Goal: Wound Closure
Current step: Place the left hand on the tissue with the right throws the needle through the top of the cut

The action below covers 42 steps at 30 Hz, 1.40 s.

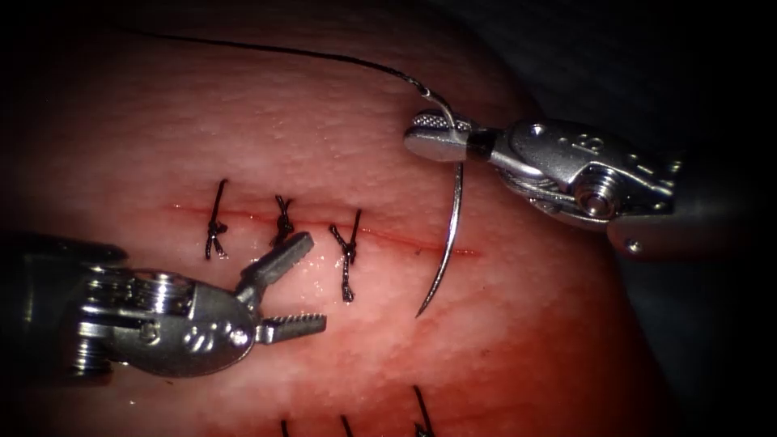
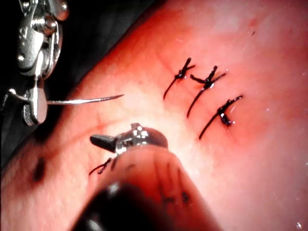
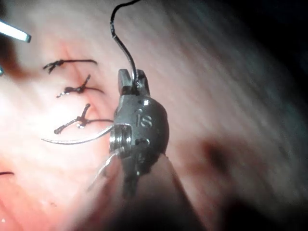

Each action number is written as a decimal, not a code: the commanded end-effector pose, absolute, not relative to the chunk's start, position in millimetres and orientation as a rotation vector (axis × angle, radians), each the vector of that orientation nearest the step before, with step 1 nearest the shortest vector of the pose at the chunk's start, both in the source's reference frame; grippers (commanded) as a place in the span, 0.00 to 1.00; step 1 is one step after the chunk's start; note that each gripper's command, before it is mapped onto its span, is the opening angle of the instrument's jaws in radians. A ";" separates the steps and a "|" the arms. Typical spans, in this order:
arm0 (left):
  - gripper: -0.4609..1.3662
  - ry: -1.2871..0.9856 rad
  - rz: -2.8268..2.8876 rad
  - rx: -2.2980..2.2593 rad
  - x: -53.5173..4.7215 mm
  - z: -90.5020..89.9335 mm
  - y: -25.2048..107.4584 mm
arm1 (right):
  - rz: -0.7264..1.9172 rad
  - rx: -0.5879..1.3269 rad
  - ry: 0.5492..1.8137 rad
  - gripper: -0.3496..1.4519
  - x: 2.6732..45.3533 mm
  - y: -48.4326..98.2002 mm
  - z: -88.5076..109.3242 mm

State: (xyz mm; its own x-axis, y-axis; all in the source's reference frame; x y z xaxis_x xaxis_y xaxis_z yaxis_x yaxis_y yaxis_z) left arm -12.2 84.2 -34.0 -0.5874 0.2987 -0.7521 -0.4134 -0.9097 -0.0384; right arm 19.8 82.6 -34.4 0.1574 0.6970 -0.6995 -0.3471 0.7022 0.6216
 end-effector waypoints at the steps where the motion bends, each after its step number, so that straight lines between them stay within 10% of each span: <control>1: 0.49 0.148 2.436 -1.173 -11.6 -33.6 84.3 | 0.741 0.355 1.214 0.00 19.6 82.5 -34.2; 12: 0.06 -0.094 2.256 -1.410 -12.7 -29.7 87.0 | 0.699 0.316 1.338 0.00 19.6 82.9 -35.6; 21: 0.17 -0.279 2.268 -1.472 -14.7 -28.7 87.3 | 0.687 0.305 1.351 0.00 19.4 82.1 -36.2; 42: 0.06 -0.168 2.567 -1.014 -20.0 -26.0 89.5 | 0.605 0.292 1.339 0.00 18.9 80.6 -36.8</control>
State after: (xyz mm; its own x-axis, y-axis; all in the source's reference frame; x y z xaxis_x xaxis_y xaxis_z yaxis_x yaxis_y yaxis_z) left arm -20.0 89.6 -25.8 -0.6747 0.3812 -0.6321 -0.3013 -0.9240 -0.2357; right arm 18.9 80.6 -36.9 0.1081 0.5641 -0.8186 -0.2354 0.8146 0.5302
